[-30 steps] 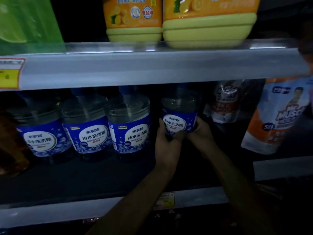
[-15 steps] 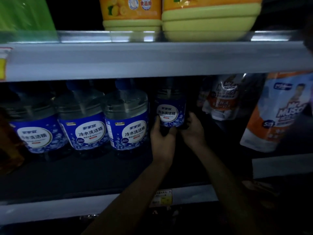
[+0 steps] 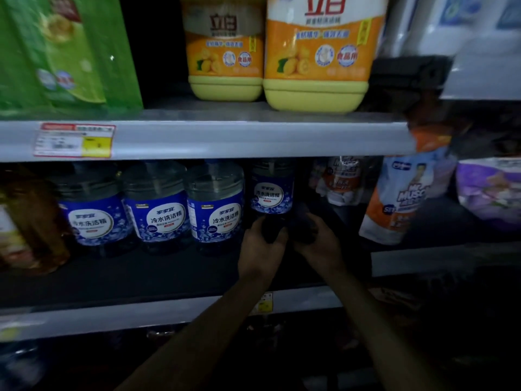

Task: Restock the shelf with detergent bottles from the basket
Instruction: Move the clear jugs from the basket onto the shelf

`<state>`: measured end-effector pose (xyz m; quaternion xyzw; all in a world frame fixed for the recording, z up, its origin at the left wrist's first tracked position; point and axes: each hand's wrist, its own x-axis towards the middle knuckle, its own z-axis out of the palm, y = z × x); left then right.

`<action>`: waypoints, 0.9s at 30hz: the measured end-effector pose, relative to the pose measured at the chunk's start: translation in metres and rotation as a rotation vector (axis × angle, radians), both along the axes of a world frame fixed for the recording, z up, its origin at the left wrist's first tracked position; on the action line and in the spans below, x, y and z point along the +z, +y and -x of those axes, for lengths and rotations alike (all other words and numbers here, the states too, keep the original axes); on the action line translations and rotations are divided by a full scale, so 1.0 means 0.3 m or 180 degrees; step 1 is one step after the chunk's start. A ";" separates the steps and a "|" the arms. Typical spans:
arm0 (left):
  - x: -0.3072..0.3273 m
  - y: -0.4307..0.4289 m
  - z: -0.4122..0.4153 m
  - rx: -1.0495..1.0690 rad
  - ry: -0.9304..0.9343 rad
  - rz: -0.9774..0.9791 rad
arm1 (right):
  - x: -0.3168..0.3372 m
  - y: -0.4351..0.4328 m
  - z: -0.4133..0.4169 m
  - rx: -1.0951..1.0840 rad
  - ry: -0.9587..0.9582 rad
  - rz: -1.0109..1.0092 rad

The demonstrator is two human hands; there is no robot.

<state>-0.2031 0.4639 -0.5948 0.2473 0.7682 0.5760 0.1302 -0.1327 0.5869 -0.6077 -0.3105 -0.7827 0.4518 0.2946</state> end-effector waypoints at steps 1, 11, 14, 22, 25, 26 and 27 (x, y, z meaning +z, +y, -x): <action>-0.001 -0.014 -0.004 -0.0052 0.0094 0.0170 | 0.016 -0.015 -0.026 0.0020 -0.0100 -0.0024; 0.079 -0.290 -0.113 -0.0607 0.1463 0.1392 | 0.148 -0.237 -0.261 0.0249 -0.0927 -0.0994; 0.108 -0.395 -0.139 -0.0729 0.2056 0.1813 | 0.162 -0.319 -0.335 0.0203 -0.1296 -0.1586; 0.163 -0.715 -0.213 -0.0920 0.2865 0.2311 | 0.244 -0.585 -0.497 0.0351 -0.1964 -0.2228; 0.184 -0.845 -0.236 -0.0989 0.2907 0.2332 | 0.262 -0.687 -0.538 0.0572 -0.1893 -0.2158; 0.187 -0.890 -0.241 -0.0996 0.2946 0.2342 | 0.262 -0.719 -0.548 0.0653 -0.1902 -0.2174; 0.190 -0.936 -0.246 -0.1011 0.2987 0.2368 | 0.263 -0.749 -0.558 0.0736 -0.1935 -0.2204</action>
